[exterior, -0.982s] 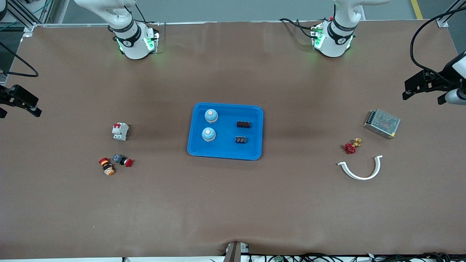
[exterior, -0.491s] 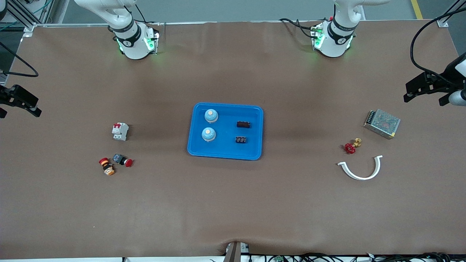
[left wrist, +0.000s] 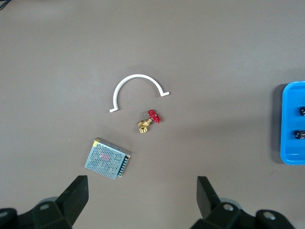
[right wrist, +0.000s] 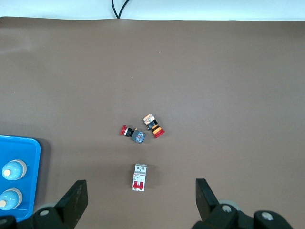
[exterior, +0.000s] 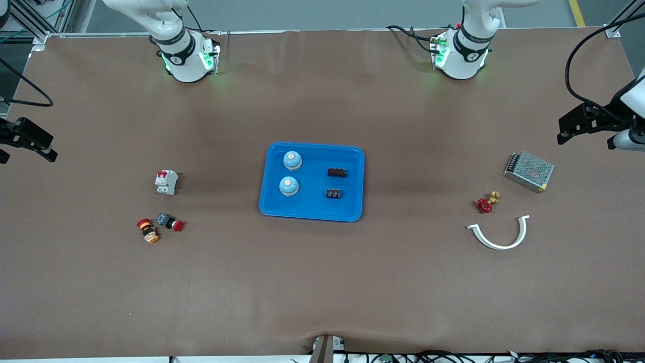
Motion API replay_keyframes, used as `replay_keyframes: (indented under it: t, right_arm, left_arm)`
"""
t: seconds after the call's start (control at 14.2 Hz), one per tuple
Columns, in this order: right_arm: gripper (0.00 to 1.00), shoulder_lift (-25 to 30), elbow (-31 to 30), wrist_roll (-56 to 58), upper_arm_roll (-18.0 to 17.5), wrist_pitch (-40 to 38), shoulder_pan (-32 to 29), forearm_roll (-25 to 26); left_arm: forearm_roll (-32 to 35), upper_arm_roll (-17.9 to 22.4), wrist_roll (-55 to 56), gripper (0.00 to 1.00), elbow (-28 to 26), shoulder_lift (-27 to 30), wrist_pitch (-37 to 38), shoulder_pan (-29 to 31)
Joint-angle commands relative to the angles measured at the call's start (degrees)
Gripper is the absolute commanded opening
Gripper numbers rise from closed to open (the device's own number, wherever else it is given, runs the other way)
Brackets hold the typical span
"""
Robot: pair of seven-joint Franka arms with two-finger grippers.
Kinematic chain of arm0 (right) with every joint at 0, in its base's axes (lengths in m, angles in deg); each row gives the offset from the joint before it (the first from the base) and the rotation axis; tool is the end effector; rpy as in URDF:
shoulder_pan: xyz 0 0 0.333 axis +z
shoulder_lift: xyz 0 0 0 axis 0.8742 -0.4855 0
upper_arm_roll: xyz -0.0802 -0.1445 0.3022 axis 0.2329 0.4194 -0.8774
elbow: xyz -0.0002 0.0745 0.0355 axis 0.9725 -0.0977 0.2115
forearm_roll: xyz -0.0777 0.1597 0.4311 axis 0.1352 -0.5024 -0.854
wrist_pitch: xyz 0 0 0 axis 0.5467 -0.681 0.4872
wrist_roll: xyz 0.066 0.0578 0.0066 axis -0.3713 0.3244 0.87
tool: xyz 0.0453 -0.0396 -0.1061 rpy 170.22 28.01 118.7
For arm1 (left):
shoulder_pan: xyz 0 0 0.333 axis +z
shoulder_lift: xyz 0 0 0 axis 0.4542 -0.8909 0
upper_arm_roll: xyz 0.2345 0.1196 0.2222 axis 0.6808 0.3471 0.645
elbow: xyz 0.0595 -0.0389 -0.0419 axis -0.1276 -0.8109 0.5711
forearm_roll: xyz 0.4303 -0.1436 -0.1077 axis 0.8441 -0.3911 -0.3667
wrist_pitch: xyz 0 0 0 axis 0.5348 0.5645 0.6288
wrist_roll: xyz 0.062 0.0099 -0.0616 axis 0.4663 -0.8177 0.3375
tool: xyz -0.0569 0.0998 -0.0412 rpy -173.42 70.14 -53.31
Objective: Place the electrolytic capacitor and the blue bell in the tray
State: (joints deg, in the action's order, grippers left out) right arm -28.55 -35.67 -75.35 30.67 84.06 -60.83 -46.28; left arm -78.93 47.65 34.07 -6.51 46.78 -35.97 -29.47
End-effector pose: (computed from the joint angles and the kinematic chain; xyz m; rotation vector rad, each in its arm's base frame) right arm 0.6483 -0.0484 0.6493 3.1269 0.0346 0.2826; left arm 0.6475 -0.0324 0.6530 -3.1069 0.2338 -0.0522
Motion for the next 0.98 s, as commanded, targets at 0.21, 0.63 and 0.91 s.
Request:
replay_keyframes:
  t: [0.21,0.63,0.91]
  right_arm:
    - [1.00,-0.5,1.1,0.5,0.1,-1.0,0.3,-0.2]
    - [1.00,-0.5,0.6,-0.1,0.1,-1.1,0.9,-0.2]
    - [1.00,-0.5,0.6,-0.1,0.1,-2.2,1.2,-0.2]
  left_arm:
    - [1.3,-1.0,0.5,1.00,1.2,-0.9,0.0,0.3]
    - [1.3,-1.0,0.5,1.00,1.2,-1.1,0.0,0.3]
    - [1.3,-1.0,0.5,1.00,1.2,-1.1,0.0,0.3]
